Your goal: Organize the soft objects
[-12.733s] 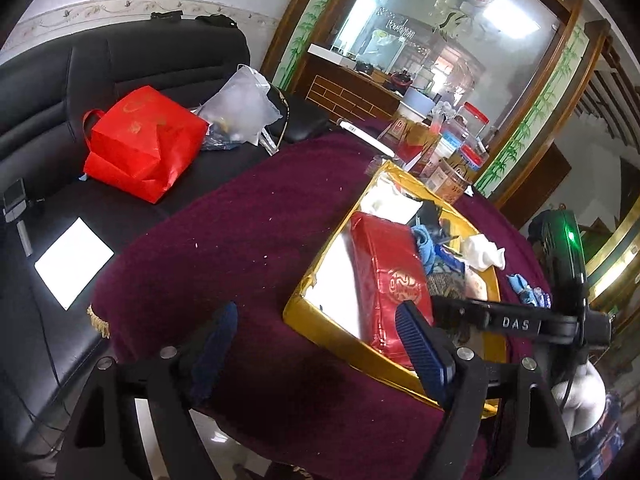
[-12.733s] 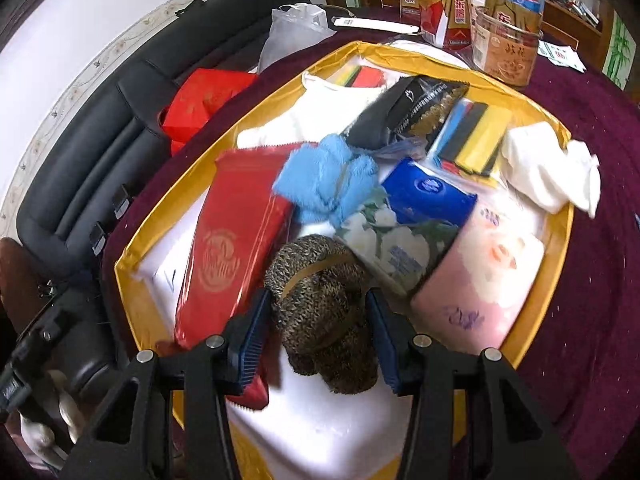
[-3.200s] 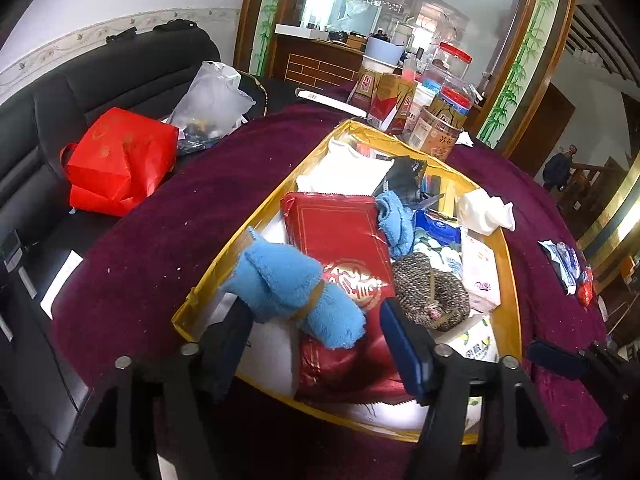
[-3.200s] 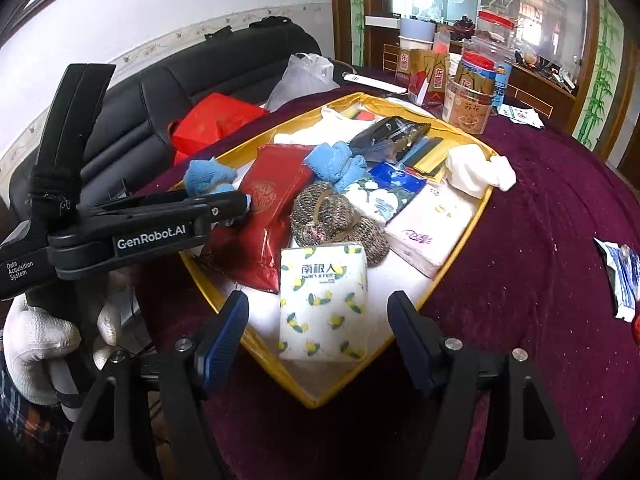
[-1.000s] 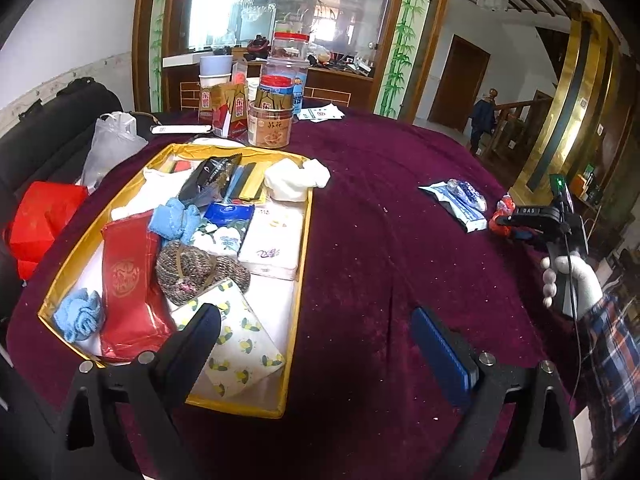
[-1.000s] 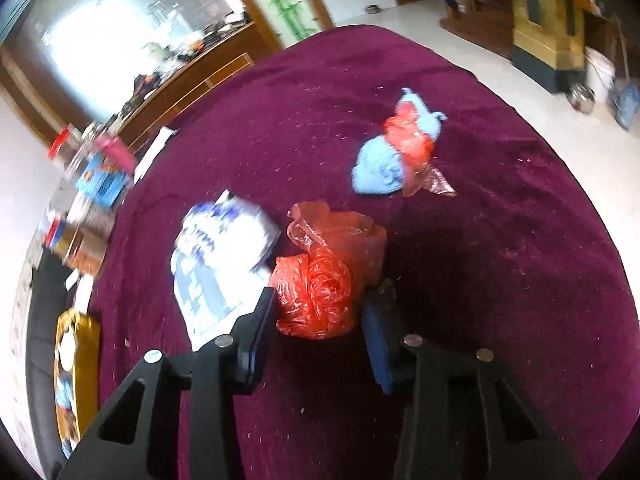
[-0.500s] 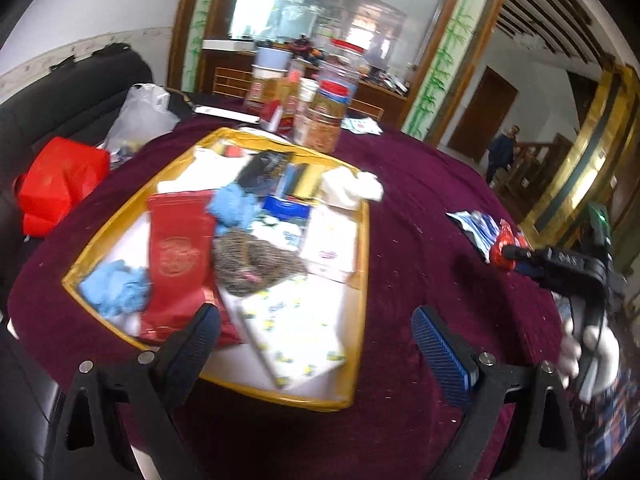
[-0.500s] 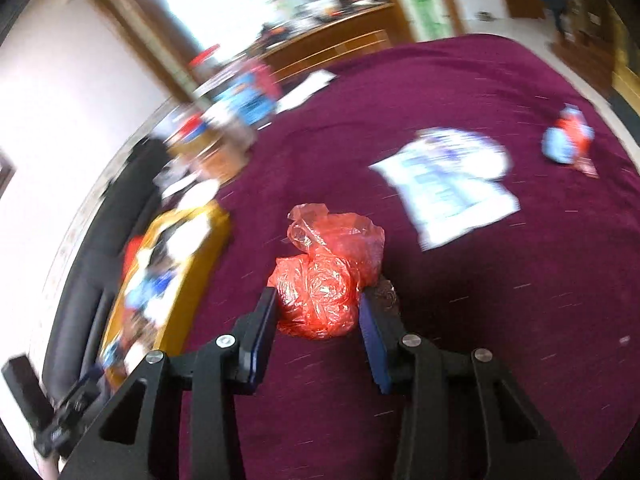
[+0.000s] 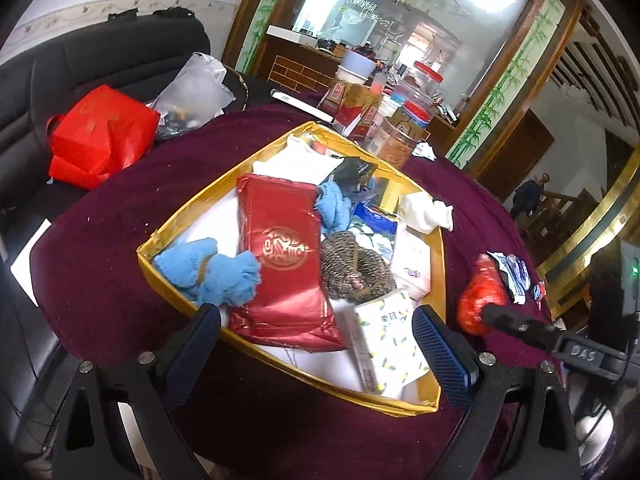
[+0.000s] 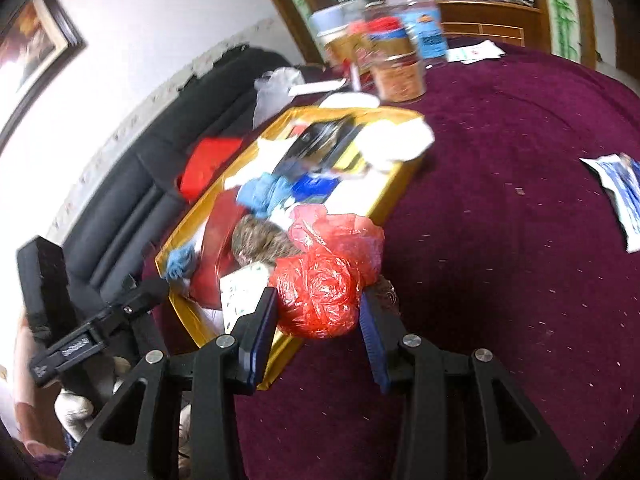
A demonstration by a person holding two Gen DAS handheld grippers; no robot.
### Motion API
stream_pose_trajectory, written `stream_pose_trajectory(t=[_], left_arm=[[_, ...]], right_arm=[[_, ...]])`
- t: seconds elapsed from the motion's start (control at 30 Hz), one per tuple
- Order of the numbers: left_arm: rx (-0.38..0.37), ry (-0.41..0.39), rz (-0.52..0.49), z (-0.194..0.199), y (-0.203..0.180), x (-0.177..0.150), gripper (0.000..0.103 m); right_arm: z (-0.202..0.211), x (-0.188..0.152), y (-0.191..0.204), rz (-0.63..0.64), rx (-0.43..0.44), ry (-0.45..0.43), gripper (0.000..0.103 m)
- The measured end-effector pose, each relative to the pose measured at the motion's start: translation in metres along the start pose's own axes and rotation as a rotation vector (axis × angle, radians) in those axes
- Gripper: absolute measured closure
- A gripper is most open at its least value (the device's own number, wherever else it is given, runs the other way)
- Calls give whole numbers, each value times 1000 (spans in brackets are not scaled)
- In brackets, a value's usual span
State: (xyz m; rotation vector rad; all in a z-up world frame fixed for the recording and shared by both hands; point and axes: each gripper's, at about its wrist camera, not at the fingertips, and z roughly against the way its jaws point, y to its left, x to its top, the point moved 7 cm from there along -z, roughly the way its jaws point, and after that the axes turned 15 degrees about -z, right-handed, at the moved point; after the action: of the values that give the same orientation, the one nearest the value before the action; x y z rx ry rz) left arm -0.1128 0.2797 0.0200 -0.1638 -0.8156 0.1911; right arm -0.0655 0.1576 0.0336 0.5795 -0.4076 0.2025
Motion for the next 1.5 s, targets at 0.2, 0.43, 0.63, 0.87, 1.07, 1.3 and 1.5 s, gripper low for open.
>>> stream_pose_trajectory(t=[0.2, 0.43, 0.63, 0.87, 1.07, 1.3, 1.5], left_arm=[[-7, -2, -29, 0, 0, -2, 5], [5, -5, -22, -1, 11, -3, 5], [15, -3, -2, -1, 22, -7, 5], [24, -4, -24, 1, 19, -7, 5], [91, -44, -94, 10, 7, -2, 5], [252, -113, -185, 23, -8, 8, 5], [308, -145, -231, 31, -23, 14, 5]], right_arm=[[-32, -3, 26, 86, -70, 48, 63], [-66, -2, 37, 144, -193, 119, 63], [-80, 0, 40, 222, -315, 89, 63], [-71, -9, 50, 257, -277, 54, 33], [-32, -13, 57, 263, -221, -68, 25], [-2, -21, 43, 209, -168, -168, 20], [2, -26, 20, 175, -186, -180, 20]])
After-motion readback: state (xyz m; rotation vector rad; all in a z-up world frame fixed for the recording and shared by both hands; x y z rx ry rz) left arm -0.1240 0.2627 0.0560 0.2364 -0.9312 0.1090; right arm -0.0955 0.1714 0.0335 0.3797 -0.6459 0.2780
